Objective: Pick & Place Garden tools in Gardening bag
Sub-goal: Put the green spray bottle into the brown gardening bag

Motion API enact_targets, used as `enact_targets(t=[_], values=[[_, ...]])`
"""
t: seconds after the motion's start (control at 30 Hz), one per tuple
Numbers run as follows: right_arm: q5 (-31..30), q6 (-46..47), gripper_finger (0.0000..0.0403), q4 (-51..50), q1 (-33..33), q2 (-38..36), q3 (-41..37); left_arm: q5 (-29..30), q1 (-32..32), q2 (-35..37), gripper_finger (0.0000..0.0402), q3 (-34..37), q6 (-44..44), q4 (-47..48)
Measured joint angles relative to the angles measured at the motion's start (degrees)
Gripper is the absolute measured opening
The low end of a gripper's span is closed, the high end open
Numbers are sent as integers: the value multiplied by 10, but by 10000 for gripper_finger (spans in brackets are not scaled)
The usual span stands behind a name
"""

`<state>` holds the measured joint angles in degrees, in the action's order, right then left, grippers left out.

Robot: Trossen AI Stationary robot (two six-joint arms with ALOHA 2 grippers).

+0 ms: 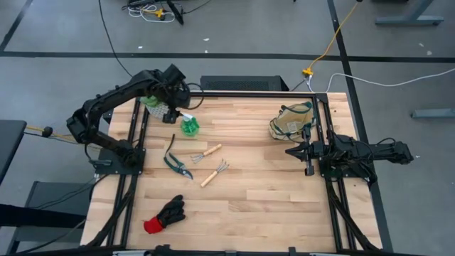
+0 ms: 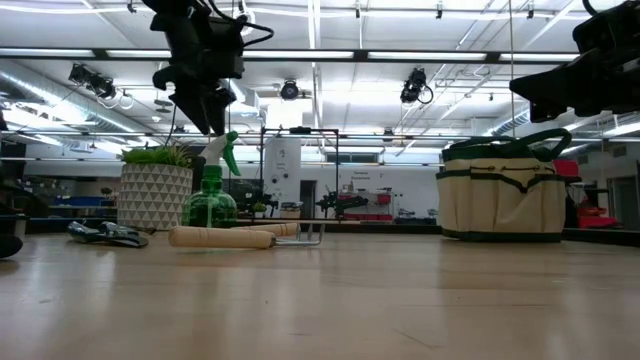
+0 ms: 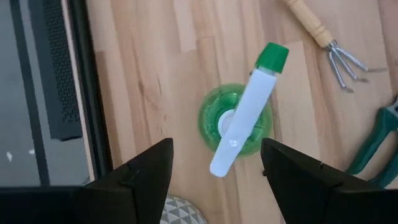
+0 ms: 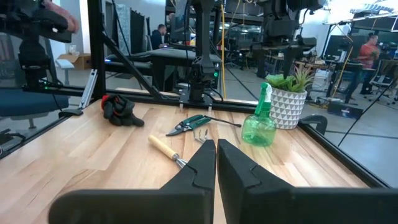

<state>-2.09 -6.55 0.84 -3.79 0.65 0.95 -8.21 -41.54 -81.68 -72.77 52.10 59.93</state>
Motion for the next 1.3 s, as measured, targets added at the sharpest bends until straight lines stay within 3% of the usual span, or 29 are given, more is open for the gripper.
enact_targets(t=[0.67,1.3], values=[[0,0,20,0,0,0,0,9,14,-72,252,0,41,13],[0,0,20,0,0,0,0,28,17,-80,246,0,40,17]])
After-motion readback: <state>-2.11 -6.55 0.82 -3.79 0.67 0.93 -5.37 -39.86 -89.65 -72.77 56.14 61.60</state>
